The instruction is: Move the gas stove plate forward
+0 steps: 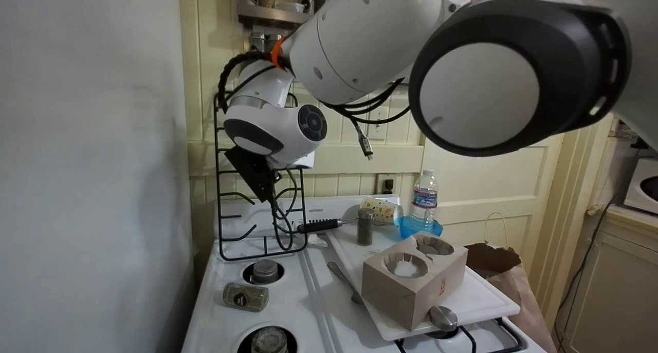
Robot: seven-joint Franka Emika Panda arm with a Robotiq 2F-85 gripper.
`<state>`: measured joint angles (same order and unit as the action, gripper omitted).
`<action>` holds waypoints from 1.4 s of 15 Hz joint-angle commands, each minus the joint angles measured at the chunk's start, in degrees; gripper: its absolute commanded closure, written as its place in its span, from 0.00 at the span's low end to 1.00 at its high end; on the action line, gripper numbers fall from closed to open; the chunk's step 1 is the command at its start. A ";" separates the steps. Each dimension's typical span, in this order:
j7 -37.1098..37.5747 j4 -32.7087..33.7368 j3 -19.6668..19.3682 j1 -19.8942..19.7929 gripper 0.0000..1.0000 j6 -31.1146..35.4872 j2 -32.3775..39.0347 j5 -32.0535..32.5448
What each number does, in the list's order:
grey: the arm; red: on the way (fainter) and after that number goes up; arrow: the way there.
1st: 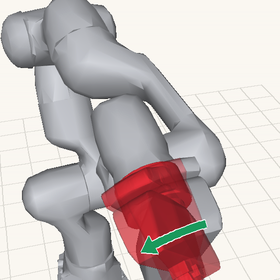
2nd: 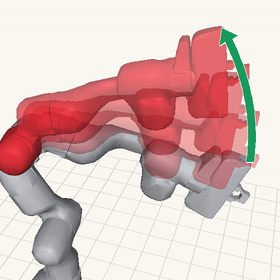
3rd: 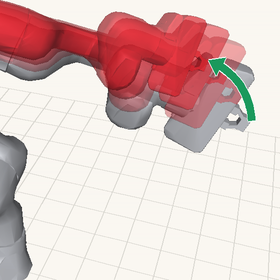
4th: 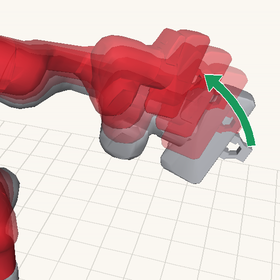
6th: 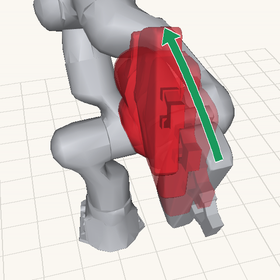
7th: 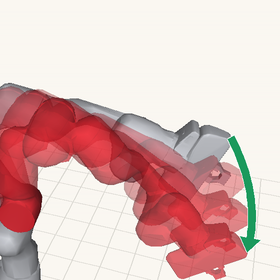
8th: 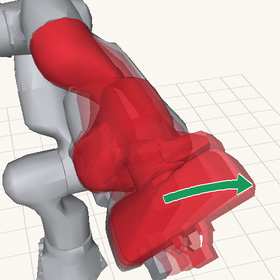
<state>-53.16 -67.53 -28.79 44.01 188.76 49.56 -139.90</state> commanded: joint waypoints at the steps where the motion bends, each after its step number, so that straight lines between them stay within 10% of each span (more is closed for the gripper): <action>1: 0.92 4.12 -1.76 0.21 0.98 1.52 2.33 -0.09; 9: 0.75 4.61 -1.46 -0.12 0.98 1.31 3.41 0.05; 11: 0.71 4.41 -1.02 -0.31 0.64 1.21 3.13 0.09; 19: -1.60 0.81 6.69 -3.36 0.03 6.40 -1.68 1.92; 21: -2.57 -0.03 9.04 -4.32 0.00 8.79 -3.22 1.58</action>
<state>-53.72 -65.16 -24.17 41.53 194.25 49.81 -138.83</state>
